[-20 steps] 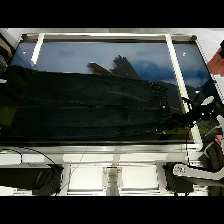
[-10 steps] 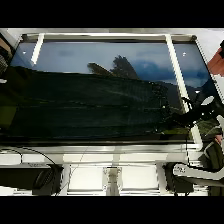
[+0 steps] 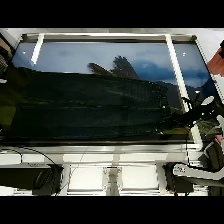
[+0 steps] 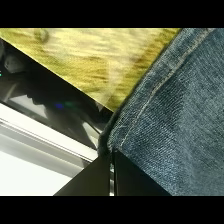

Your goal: Fold the clothes and pants, and hang the long-sleeved shirts on hangers.

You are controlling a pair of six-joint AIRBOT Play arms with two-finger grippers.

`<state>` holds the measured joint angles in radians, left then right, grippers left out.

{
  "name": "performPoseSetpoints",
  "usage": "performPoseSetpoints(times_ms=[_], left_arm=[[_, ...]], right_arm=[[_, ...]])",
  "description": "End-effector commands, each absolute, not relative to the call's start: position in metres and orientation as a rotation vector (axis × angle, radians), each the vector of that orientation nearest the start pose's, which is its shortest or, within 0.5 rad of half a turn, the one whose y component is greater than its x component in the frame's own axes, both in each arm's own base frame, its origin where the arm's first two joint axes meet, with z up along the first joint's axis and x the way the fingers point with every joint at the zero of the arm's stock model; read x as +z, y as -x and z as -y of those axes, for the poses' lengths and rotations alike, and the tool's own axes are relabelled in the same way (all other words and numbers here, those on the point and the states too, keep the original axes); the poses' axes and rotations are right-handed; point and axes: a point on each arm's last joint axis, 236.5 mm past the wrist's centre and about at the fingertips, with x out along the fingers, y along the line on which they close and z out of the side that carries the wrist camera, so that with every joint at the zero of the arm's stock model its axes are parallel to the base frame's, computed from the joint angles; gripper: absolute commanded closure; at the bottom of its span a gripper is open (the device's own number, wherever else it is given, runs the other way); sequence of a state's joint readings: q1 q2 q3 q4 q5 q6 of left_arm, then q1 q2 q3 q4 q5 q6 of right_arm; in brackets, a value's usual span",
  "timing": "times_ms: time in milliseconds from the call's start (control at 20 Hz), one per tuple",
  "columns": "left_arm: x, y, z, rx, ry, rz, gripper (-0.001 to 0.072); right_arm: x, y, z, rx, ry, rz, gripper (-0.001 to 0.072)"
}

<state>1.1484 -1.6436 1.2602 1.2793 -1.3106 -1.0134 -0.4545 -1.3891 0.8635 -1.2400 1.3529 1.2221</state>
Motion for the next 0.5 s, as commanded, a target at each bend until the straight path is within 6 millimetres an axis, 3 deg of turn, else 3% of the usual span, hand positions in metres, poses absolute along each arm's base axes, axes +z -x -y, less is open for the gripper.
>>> performPoseSetpoints(times_ms=[0,100,200,300,450], left_arm=[[-0.089,-0.207,-0.295,0.275,0.763,-1.381,0.0685],[-0.077,-0.21,-0.298,0.287,0.743,-1.358,0.0686],[-0.055,-0.22,-0.305,0.308,0.734,-1.277,0.0685],[-0.022,-0.236,-0.313,0.329,0.756,-1.126,0.0686],[0.031,-0.25,-0.323,0.371,0.758,-0.928,0.0686]], right_arm=[[-0.083,-0.235,0.024,0.211,-0.548,-1.766,0.0686],[-0.06,-0.223,0.023,0.289,-0.522,-1.822,0.0686],[-0.034,-0.229,0.03,0.313,-0.512,-1.768,0.0686],[-0.015,-0.235,0.034,0.353,-0.491,-1.655,0.0687],[0.001,-0.234,0.054,0.335,-0.465,-1.542,0.0687]])
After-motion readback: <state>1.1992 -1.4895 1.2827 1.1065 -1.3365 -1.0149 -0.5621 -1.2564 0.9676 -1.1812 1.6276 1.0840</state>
